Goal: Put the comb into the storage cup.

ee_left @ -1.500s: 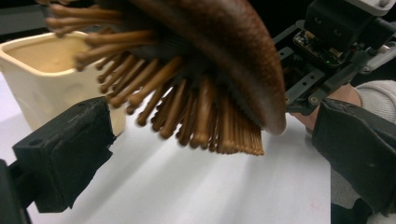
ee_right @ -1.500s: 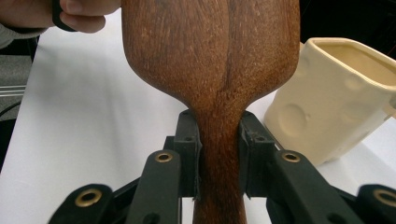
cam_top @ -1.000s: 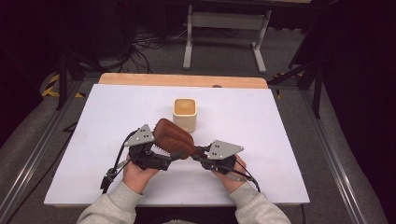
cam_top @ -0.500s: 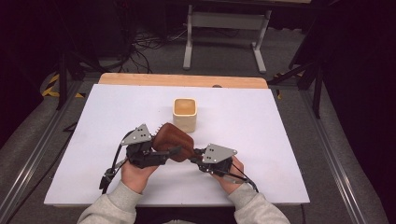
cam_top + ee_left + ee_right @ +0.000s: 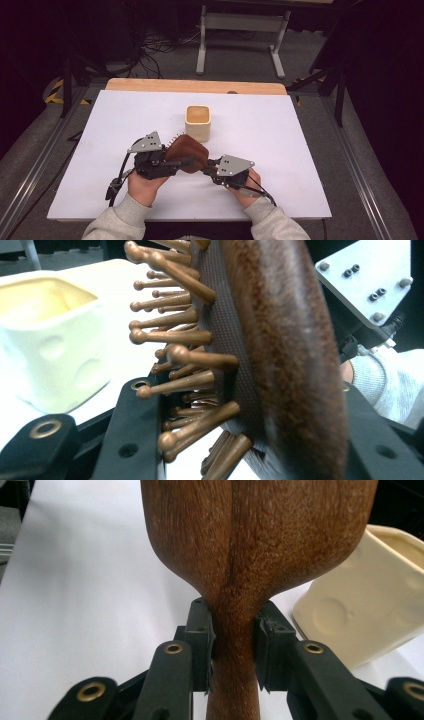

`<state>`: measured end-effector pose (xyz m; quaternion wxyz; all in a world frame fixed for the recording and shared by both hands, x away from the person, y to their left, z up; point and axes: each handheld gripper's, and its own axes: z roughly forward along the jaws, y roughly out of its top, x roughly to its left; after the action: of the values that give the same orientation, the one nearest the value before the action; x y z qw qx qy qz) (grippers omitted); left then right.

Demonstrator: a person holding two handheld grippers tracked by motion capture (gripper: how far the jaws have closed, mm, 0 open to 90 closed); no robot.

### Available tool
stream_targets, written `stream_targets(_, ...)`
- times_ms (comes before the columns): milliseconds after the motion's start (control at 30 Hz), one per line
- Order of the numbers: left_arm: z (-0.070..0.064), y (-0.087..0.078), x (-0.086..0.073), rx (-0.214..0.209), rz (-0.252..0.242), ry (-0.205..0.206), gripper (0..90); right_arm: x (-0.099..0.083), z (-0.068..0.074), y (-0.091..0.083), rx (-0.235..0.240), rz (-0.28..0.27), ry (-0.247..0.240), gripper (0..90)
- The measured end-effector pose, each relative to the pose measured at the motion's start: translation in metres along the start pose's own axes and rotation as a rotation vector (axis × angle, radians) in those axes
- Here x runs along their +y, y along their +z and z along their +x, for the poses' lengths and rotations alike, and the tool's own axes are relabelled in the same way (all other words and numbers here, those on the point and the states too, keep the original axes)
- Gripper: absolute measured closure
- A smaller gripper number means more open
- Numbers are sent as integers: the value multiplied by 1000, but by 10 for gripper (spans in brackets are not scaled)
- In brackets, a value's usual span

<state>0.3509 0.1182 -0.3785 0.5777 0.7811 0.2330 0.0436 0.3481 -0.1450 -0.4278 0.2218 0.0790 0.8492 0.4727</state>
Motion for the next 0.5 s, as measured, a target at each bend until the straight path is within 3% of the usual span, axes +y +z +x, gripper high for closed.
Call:
stream_targets(167, 1, -5, 11, 10, 7, 19, 583, 1, -5, -5, 12, -44, 27, 542)
stream_targets(367, 1, -10, 25, 27, 29, 54, 582, -1, -15, -12, 44, -112, 121, 227)
stream_targets(500, 2, -14, 34, 38, 38, 63, 580, -3, -21, -13, 67, -131, 187, 48)
